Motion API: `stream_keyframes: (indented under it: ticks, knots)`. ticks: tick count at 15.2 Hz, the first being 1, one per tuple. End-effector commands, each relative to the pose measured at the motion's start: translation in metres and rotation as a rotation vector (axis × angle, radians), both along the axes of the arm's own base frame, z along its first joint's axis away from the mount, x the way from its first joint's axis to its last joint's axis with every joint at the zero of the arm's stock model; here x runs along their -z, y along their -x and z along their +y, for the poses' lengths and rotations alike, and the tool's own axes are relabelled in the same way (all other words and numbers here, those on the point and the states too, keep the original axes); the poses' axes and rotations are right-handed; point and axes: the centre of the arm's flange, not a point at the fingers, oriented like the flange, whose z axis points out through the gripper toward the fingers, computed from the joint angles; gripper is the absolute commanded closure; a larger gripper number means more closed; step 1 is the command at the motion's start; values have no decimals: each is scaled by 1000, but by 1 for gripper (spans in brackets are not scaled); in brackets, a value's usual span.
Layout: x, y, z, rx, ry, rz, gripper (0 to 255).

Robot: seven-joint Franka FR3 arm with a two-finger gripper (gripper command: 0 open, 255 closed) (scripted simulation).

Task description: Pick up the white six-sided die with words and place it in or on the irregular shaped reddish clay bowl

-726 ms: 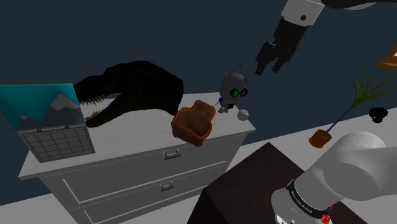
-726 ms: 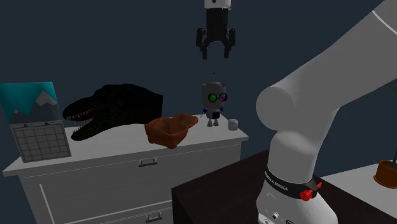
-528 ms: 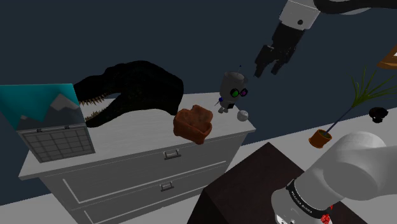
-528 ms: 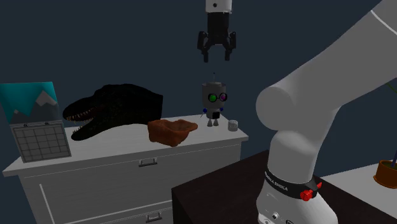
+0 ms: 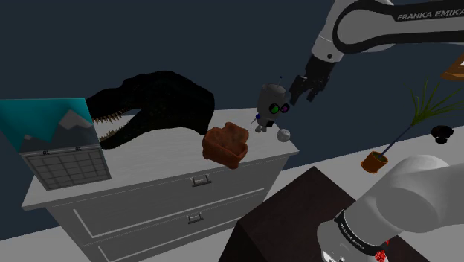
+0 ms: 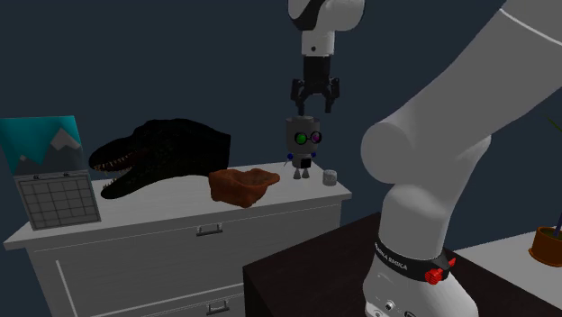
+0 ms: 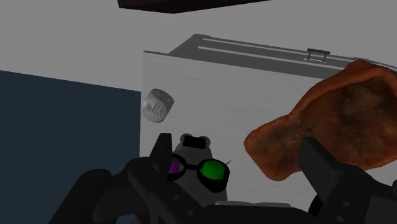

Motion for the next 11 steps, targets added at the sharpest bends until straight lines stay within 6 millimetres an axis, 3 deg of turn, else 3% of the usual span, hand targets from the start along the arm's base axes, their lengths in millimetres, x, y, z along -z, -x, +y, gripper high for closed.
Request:
stream_keyframes:
  ticks: [1,11]
  knots:
    - [20,-8,-15,4,-3,2,0]
    - [125,-47,-89,26,-18,25,0]
